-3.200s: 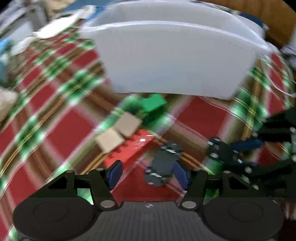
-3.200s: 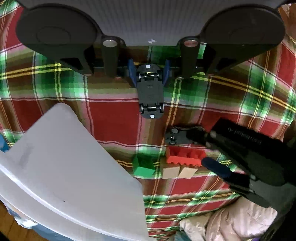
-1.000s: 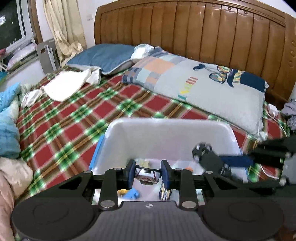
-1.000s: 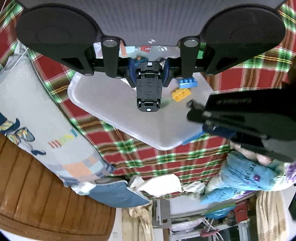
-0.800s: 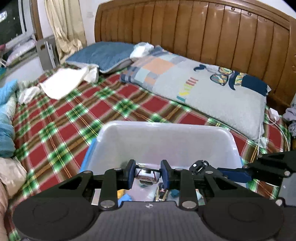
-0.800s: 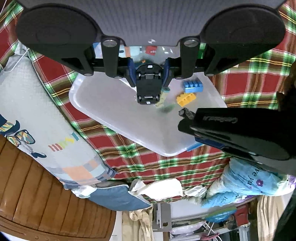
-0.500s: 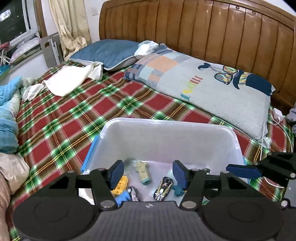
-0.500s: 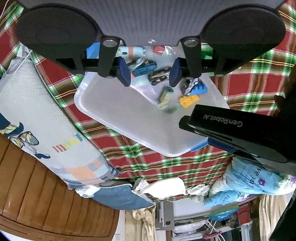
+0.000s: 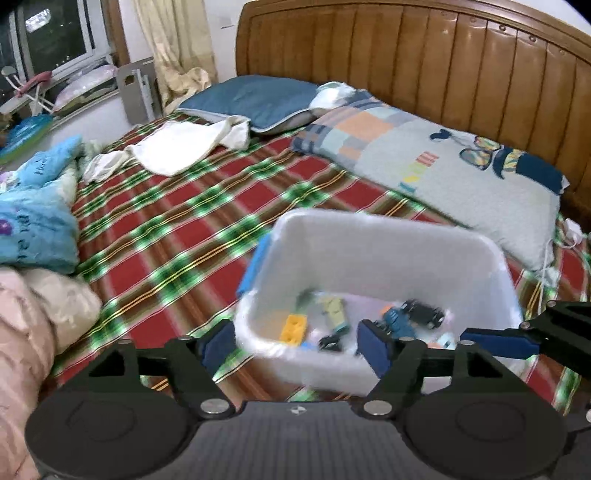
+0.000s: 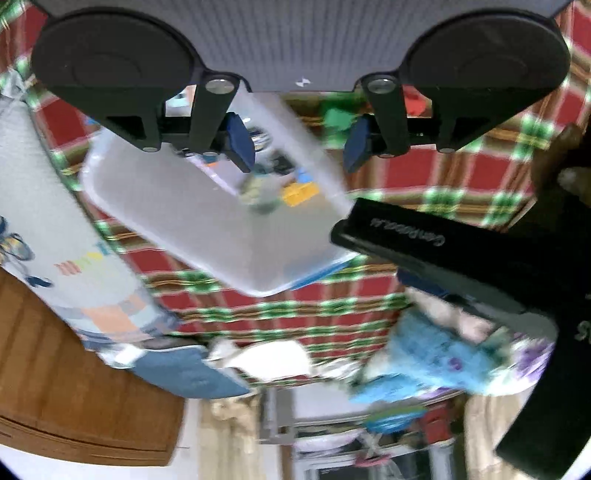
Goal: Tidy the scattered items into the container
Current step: 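Grasp the red brick with the left tool while the right tool grasps the green block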
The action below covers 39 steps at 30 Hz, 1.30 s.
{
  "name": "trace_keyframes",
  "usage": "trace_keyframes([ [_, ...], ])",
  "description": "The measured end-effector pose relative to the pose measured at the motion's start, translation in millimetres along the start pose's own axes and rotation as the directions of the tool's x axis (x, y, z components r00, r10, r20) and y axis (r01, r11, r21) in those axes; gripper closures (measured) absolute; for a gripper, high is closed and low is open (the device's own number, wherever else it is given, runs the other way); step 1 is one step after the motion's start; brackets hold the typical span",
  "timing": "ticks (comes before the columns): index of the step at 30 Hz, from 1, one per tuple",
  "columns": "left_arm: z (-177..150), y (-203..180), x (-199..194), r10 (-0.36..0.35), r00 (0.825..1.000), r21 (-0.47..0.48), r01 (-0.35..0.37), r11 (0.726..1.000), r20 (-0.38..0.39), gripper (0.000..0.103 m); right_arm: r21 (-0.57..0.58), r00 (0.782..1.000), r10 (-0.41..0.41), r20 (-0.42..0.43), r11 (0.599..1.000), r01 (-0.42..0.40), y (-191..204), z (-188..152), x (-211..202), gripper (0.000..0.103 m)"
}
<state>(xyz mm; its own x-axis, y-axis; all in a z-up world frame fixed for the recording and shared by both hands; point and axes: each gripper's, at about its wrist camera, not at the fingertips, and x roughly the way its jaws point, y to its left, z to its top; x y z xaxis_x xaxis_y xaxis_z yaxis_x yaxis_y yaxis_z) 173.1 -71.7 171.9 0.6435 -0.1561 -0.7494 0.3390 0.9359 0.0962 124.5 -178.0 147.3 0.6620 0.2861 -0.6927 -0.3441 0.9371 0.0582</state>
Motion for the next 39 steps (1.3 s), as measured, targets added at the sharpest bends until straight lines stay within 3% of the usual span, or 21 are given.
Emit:
trace_keyframes([
  [2, -10.5, 10.9, -2.5, 0.009, 1.000, -0.014, -0.010, 1.000, -0.011, 0.016, -0.036, 0.999, 0.031, -0.017, 0.999, -0.031, 10.8, -3.9, 3.7, 0.039],
  [7, -45.5, 39.5, 0.5, 0.015, 0.997, -0.070, -0.020, 0.997, -0.074, 0.015, -0.068, 0.993, 0.066, -0.100, 0.995, -0.073, 23.5, -18.6, 23.8, 0.038],
  [12, -83.0, 45.5, 17.5, 0.012, 0.989, -0.036, -0.017, 0.999, -0.149, 0.015, -0.070, 0.982, 0.070, -0.174, 0.994, -0.083, 28.0, -38.4, 38.9, 0.041],
  [17, -114.5, 41.4, 35.8, -0.034, 0.978, -0.019, 0.031, 0.999, -0.206, 0.015, -0.086, 0.977, 0.061, -0.207, 0.993, -0.080, 29.7, -58.1, 44.1, 0.043],
  [26, -138.9, 19.3, 81.8, -0.106, 0.967, 0.034, 0.117, 0.993, -0.230, 0.018, -0.073, 0.977, 0.037, -0.210, 0.996, -0.053, 15.3, -79.7, 39.4, 0.043],
  [33, -157.2, -9.7, 72.6, -0.265, 0.938, 0.026, 0.278, 0.960, -0.225, 0.023, -0.099, 0.974, 0.015, -0.224, 0.994, -0.038, 3.3, -86.7, 41.8, 0.043],
  [36, -160.3, -23.8, 64.3, -0.232, 0.949, 0.088, 0.256, 0.963, -0.215, 0.023, -0.135, 0.979, 0.030, -0.199, 0.989, -0.058, 3.7, -80.3, 46.4, 0.044],
  [39, -155.3, -21.4, 71.0, -0.198, 0.958, 0.057, 0.214, 0.975, -0.209, 0.023, -0.171, 0.984, 0.038, -0.176, 0.983, -0.069, 7.6, -72.0, 55.2, 0.044],
])
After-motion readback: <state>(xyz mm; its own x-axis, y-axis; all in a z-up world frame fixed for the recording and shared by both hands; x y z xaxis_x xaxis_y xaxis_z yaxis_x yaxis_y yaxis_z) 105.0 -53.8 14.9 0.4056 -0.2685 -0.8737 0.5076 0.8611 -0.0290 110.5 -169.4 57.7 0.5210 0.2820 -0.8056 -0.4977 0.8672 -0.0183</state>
